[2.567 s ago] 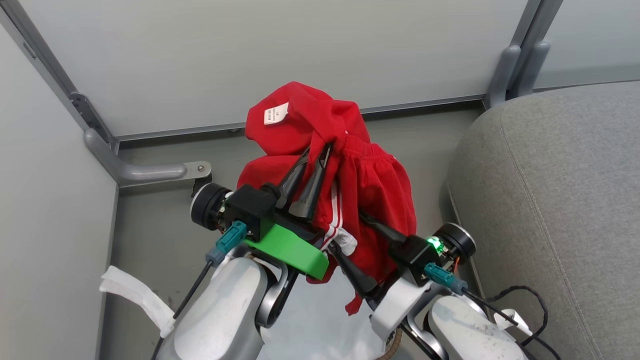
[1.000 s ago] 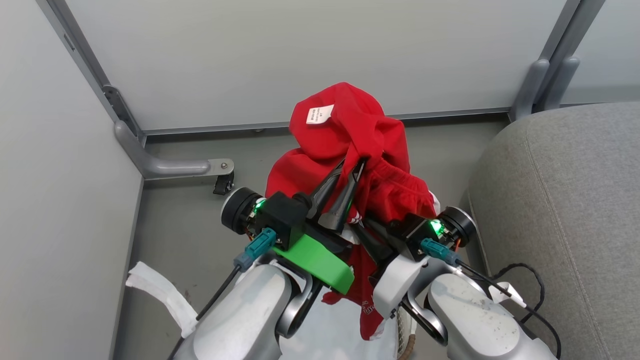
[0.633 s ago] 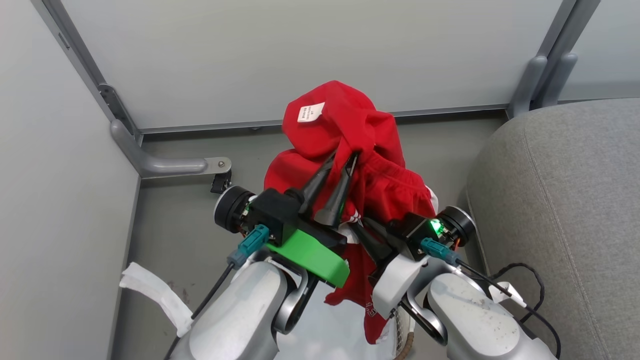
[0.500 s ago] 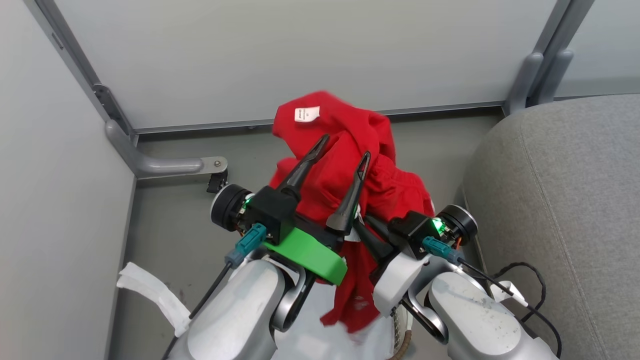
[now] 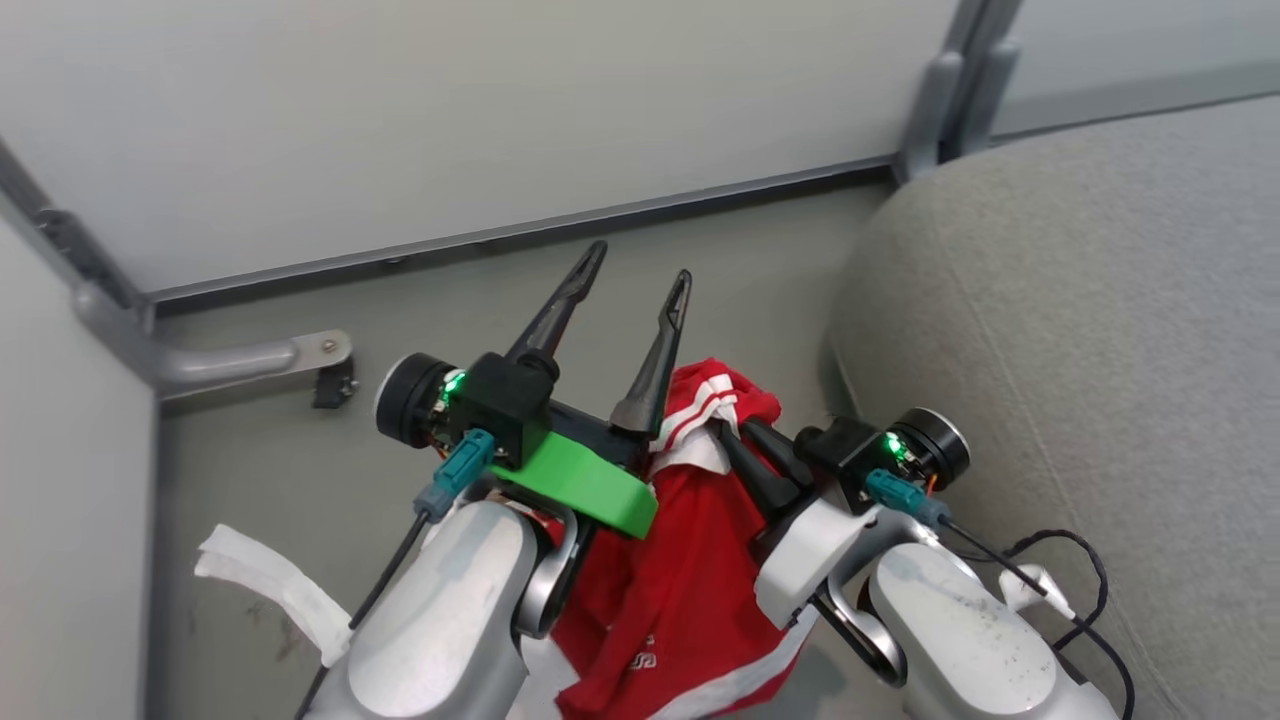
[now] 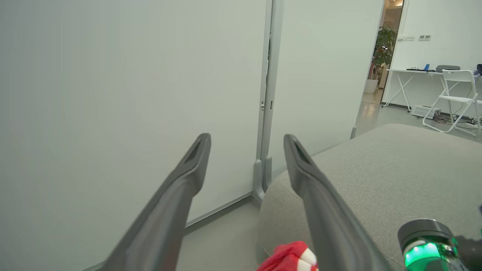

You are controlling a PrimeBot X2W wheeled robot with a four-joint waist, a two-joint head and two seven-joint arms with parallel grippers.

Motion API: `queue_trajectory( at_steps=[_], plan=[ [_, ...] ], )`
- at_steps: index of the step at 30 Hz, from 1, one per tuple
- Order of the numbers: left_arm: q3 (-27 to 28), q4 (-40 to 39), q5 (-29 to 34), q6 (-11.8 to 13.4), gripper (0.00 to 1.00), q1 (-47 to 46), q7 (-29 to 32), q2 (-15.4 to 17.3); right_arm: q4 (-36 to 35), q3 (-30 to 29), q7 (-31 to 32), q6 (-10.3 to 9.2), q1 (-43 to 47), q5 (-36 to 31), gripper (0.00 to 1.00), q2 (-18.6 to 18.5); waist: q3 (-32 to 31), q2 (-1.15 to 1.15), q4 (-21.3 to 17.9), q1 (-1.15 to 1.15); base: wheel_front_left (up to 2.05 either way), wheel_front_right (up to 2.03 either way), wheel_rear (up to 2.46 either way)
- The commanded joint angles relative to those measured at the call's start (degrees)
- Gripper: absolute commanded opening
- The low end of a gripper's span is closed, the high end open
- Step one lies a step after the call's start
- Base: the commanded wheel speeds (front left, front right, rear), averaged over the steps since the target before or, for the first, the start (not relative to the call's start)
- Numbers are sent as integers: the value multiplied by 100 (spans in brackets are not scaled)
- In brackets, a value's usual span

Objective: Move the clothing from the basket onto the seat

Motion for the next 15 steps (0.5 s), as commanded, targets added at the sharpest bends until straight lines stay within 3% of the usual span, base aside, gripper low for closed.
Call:
queue_trajectory(
  at_steps=[1, 15],
  plan=[
    [53, 20, 60, -33, 100, -1, 3, 13, -50, -69, -15, -8, 95, -5, 0, -25, 181, 0, -603, 0, 0, 0, 0],
    [476, 167, 426, -219, 100, 152, 4, 19, -561, -344, -15, -8, 306, 59, 0, -17, 393, 0, -2062, 0, 0, 0, 0]
  ],
)
